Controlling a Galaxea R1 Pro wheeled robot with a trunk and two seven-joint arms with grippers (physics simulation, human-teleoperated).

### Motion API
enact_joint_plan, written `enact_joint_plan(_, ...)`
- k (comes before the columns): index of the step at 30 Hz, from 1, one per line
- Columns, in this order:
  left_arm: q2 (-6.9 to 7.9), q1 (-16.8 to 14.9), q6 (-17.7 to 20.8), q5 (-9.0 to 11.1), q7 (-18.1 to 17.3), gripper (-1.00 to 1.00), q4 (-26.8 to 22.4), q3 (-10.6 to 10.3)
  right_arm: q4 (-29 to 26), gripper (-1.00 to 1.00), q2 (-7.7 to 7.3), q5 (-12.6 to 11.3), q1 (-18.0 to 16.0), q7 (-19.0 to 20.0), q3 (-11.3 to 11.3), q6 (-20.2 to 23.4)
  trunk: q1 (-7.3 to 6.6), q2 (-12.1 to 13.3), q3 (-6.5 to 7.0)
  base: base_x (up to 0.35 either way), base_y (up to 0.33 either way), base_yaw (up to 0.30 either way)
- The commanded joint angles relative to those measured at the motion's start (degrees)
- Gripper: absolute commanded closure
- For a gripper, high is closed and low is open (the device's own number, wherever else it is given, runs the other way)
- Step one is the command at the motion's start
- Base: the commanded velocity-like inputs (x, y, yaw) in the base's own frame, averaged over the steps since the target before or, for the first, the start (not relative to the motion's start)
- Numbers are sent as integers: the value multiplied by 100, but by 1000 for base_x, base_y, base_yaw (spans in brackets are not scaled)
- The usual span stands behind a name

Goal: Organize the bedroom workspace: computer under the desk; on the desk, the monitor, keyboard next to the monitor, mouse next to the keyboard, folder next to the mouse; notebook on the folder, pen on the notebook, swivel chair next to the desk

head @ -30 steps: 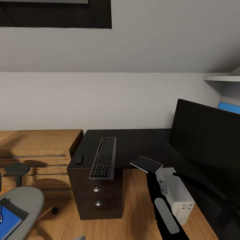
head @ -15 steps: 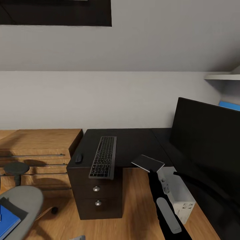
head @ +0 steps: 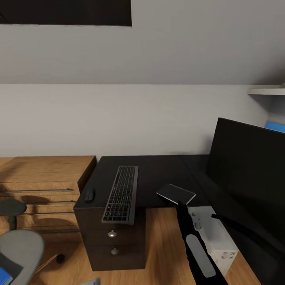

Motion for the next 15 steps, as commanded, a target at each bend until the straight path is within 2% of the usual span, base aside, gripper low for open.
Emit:
enact_joint_plan(1, 3, -4, 7, 28, 41, -100, -7, -25, 47, 100, -4, -108, -2, -29, 13, -43, 1, -2, -7, 176, 0, 0)
enact_joint_plan(6, 1, -4, 1, 28, 40, -100, -5, -31, 50, 100, -4, -108, -3, -29, 12, -43, 1, -2, -7, 156, 0, 0)
enact_joint_plan(15, -1, -4, 0, 29, 39, -100, 19, -32, 53, 100, 2, -108, -3, -39, 19, -43, 1, -2, -7, 23, 0, 0)
